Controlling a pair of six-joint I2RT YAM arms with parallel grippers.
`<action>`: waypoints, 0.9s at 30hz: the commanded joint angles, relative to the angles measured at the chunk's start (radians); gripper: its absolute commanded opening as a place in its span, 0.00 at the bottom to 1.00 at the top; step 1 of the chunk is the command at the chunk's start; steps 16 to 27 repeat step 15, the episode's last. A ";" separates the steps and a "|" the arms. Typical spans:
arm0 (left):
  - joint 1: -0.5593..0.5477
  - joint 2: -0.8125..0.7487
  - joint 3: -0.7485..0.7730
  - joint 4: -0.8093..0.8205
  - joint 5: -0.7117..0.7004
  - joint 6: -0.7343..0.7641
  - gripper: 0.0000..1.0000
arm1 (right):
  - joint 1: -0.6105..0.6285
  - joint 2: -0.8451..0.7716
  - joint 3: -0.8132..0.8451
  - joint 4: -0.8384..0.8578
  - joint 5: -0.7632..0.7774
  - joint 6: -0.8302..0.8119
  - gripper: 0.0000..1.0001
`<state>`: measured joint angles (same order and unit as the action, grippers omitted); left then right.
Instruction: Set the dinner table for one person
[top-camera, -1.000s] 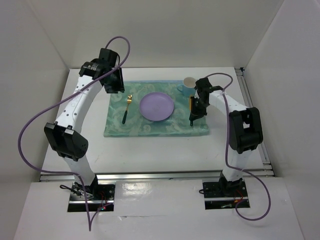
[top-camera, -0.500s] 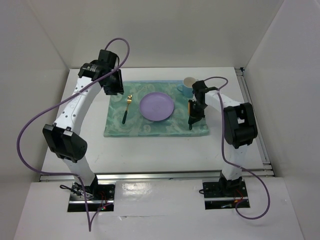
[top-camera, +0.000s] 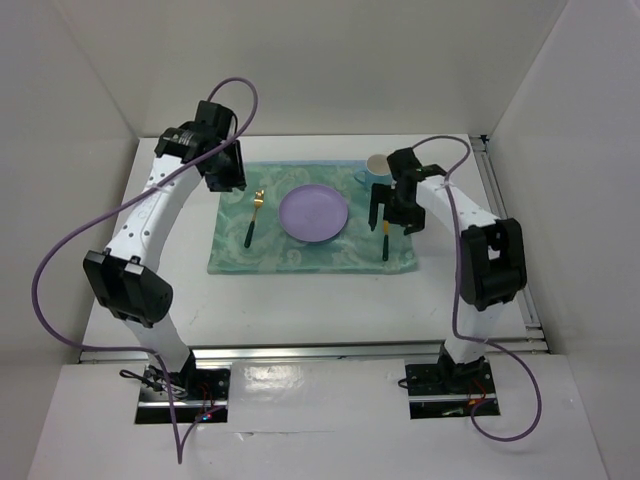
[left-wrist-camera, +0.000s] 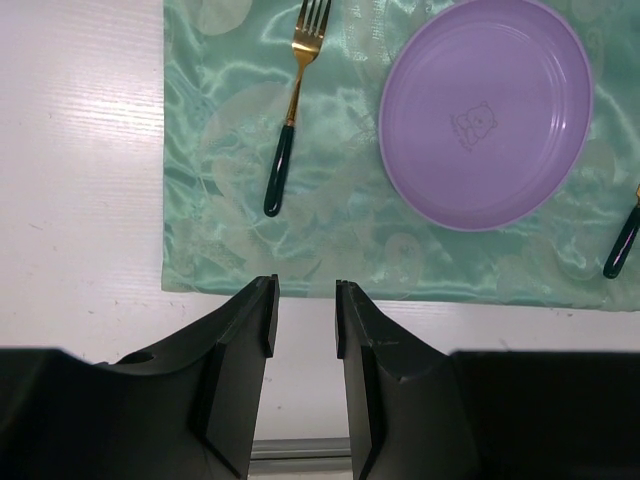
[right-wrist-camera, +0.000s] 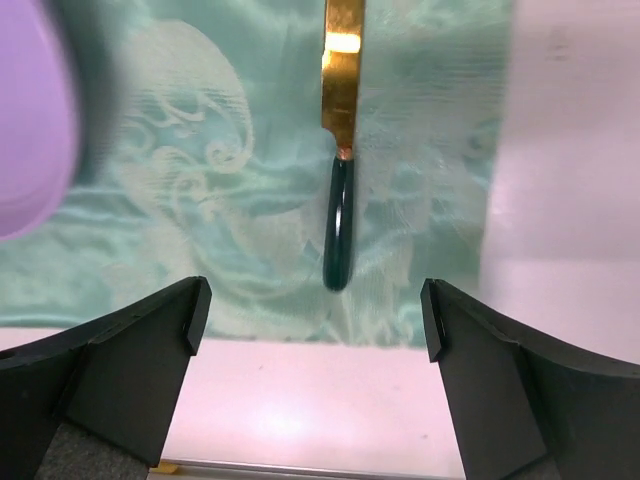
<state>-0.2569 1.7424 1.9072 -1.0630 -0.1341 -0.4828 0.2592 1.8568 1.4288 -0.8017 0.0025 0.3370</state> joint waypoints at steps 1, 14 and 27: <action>0.002 -0.072 -0.004 -0.005 -0.009 -0.028 0.47 | -0.026 -0.175 0.065 -0.045 0.109 0.066 1.00; 0.002 -0.198 -0.091 0.029 -0.008 -0.065 0.47 | -0.218 -0.444 -0.082 -0.037 0.131 0.151 1.00; 0.002 -0.198 -0.091 0.029 -0.019 -0.065 0.47 | -0.218 -0.470 -0.100 -0.037 0.131 0.151 1.00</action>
